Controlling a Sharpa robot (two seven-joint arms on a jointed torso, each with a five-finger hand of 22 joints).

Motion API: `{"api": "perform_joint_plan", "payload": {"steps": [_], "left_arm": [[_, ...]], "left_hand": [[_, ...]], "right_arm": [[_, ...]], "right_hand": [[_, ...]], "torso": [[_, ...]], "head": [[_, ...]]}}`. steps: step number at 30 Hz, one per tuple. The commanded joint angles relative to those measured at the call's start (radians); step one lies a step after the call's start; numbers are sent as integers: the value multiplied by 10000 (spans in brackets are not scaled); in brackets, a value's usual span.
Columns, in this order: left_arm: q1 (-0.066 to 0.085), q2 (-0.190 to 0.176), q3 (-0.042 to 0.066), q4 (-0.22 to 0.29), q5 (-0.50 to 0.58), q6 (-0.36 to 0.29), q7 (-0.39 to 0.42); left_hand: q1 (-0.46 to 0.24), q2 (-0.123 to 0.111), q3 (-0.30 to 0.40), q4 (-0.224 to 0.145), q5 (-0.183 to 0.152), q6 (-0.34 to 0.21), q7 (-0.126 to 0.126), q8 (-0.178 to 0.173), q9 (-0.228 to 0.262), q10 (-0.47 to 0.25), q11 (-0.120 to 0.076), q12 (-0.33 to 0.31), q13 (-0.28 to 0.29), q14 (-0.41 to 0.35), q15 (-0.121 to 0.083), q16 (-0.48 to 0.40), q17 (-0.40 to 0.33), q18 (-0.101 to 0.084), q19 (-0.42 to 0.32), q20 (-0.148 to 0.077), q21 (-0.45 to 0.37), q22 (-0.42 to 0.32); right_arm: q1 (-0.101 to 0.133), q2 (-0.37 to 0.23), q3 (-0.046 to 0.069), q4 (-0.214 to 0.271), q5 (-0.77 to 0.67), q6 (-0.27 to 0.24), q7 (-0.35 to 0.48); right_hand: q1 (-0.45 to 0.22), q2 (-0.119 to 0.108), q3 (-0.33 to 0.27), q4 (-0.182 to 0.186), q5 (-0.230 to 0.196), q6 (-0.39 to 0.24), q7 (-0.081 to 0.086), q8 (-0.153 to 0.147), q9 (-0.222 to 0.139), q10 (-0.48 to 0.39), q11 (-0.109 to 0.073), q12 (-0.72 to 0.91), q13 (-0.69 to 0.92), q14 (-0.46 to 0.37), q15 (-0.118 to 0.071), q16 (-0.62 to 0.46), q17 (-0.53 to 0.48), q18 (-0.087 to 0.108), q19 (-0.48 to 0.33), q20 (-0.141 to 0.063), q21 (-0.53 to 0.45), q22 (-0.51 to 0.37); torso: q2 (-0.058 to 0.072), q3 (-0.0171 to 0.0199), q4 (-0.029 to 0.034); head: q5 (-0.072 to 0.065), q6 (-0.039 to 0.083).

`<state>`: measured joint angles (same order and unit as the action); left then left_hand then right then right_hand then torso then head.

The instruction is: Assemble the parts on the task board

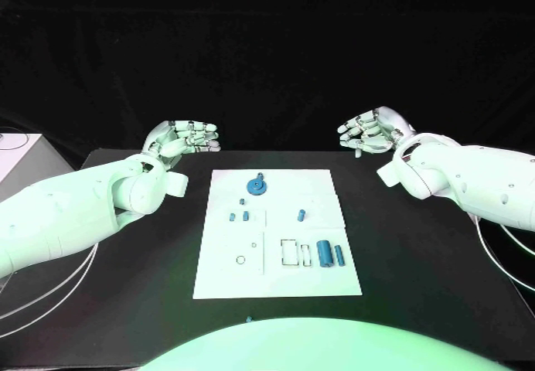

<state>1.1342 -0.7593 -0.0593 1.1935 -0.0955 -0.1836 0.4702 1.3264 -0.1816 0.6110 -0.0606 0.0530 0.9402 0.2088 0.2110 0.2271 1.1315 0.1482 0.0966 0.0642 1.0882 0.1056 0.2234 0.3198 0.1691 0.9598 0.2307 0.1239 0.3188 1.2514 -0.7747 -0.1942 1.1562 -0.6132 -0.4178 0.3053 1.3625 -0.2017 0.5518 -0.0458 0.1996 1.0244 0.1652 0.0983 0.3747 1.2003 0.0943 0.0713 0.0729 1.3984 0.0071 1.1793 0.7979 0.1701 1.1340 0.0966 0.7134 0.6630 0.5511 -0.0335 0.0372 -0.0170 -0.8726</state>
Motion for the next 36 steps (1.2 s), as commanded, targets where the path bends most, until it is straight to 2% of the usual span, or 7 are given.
{"api": "perform_joint_plan", "payload": {"steps": [1, 13, 16, 22, 36], "left_arm": [[4, 20, 10, 39, 109, 132, 140], [3, 13, 10, 54, 110, 169, 125], [3, 14, 10, 57, 110, 185, 125], [3, 23, 10, 64, 110, 216, 132], [3, 18, 10, 71, 110, 228, 136]], "left_hand": [[21, 26, -56, -8, 41, 48, 48, 49, -10, 58, 28, 38, 11, 65, -10, 49, 13, 117, 80, -18, 59, 8], [21, 38, -89, -7, 40, 72, 63, 86, -10, 88, 28, 68, 16, 77, -19, 126, 53, 121, 115, -32, 83, 21], [21, 40, -101, -8, 41, 78, 69, 101, -9, 92, 30, 74, 16, 78, -21, 148, 65, 123, 129, -38, 92, 27], [27, 44, -110, -11, 41, 83, 69, 116, -8, 99, 28, 82, 17, 79, -23, 171, 77, 123, 142, -43, 102, 32], [36, 49, -125, -18, 41, 89, 66, 138, -6, 112, 23, 97, 18, 77, -28, 206, 95, 123, 160, -50, 116, 40]], "right_arm": [[-12, 16, 5, -23, 11, 60, 172], [-51, 54, 4, -78, 11, 113, 149], [-59, 58, 3, -83, -31, 138, 135], [-88, 66, 3, -99, -107, 178, 116], [-108, 66, 3, -104, -139, 180, 101]], "right_hand": [[20, 62, 53, -2, 3, 49, 26, -28, -16, 59, 9, 24, -11, 31, -30, 10, -9, 130, -27, 1, 12, 9], [13, 68, 53, 4, 3, 46, 27, -31, -17, 59, 9, 21, -15, 36, -31, 20, 12, 129, -27, 2, 13, 11], [-24, 101, 67, 25, 12, 35, 9, -59, -28, 151, -21, 24, -42, 485, -51, 775, 1251, 119, 193, 2, 208, 170], [-38, 106, 83, 30, 15, 49, 1, -62, -27, 194, -30, 21, -50, 615, -48, 1016, 1622, 50, 427, -7, 578, 550], [-42, 105, 87, 30, 15, 49, 1, -64, -27, 201, -31, 18, -52, 634, -48, 1053, 1669, 38, 472, -9, 643, 615]], "torso": [[3, -8, -2], [-1, -11, 10], [3, -14, 13], [-3, -12, 11], [5, -9, 5]], "head": [[-11, 0], [11, 0], [27, 0], [21, 0], [-8, 0]]}}
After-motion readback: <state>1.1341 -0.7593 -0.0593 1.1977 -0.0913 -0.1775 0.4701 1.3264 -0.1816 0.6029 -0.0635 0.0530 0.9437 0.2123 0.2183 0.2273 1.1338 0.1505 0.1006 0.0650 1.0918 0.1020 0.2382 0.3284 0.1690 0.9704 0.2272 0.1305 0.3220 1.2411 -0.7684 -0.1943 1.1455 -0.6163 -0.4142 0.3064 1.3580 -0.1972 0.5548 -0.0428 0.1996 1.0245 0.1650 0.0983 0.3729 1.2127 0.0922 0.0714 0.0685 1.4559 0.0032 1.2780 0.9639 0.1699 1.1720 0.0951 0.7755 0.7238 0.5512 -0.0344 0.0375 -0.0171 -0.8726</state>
